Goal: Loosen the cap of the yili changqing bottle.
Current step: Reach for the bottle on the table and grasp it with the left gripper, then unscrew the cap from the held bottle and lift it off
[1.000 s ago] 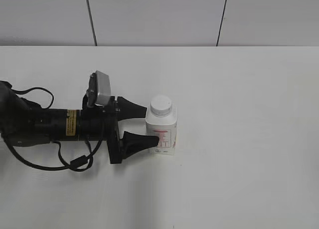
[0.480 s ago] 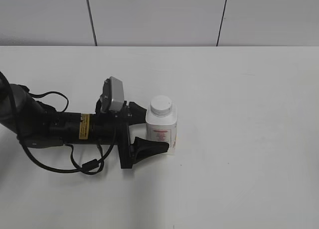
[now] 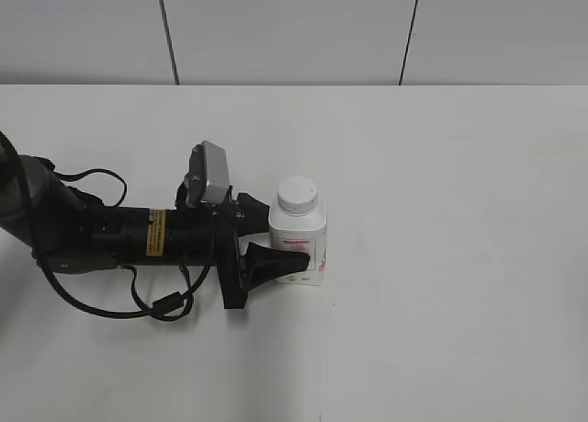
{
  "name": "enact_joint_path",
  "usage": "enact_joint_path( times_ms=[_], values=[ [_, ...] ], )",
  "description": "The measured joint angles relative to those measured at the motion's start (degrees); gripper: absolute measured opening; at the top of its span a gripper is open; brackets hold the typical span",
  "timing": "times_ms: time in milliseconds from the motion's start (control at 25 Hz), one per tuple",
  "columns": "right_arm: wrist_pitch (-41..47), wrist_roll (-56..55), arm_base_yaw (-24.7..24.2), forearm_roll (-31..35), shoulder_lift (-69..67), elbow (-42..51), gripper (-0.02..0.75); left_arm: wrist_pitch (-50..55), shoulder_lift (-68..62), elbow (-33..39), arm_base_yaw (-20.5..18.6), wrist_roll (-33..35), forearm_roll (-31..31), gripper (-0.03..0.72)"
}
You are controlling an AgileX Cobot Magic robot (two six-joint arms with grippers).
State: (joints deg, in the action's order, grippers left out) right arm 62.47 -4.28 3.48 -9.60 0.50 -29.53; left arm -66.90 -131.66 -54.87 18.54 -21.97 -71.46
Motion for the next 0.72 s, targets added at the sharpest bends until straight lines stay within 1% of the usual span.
enact_joint_path(
  times_ms=[720],
  values=[
    [0.0,0.0,0.0,-0.1,0.0,0.0,0.565,0.0,0.0,0.0,0.0,-0.05,0.0,0.424]
  ],
)
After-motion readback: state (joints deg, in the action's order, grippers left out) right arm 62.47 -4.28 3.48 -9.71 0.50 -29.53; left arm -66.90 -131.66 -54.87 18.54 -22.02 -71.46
